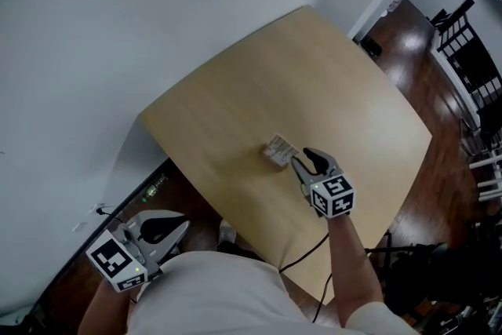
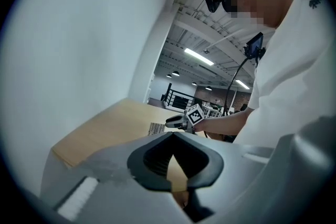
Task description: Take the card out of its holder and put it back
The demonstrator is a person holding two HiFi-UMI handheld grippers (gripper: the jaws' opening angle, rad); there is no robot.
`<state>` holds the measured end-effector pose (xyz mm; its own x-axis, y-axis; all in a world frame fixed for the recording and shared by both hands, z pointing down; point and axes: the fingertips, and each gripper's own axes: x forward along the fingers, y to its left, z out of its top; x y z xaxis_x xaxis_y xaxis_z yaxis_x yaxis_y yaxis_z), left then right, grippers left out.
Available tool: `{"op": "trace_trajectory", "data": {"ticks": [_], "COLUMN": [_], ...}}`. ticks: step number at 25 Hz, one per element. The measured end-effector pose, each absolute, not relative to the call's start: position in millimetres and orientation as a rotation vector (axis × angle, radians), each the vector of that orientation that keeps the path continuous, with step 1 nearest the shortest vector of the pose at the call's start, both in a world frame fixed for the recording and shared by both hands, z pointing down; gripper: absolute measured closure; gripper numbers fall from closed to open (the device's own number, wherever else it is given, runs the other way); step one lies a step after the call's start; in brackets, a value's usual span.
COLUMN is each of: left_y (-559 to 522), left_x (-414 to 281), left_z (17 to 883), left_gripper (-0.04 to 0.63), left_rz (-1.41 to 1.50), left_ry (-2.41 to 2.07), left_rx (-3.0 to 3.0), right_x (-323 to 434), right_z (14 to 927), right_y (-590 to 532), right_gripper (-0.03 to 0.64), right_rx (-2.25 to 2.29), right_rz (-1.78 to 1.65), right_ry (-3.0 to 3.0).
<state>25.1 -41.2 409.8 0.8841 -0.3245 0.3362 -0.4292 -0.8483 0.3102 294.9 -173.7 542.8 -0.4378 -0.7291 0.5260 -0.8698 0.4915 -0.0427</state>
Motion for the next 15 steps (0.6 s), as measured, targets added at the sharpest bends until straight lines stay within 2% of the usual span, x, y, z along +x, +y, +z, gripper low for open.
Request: {"op": "trace_trajectory", "data": {"ticks": [9,12,15], "left_y": [-52.1,-56.2,-56.8], "left_x": [29.9,27.7,27.9], "left_z": [411.3,412.8,412.8], "left_gripper": [0.592,0.592,0.592], "left_rz": [0.4,0.397,0.394], "left_ry": [-0.63,-0.663,-0.675], "left_rx": [2.631,2.617,2.61], "right_x": [280.5,275.9,273.4], "right_z": [573.8,576.3,577.2], "right_y": [-200.1,-203.1,-203.2], "right_gripper": [0.461,0.521,0.553], "right_rx": [1.125,1.087,1.054], "right_rz": [0.513,0.52,0.527], "right_ry": [-2.368,-2.381,-2.388]}}
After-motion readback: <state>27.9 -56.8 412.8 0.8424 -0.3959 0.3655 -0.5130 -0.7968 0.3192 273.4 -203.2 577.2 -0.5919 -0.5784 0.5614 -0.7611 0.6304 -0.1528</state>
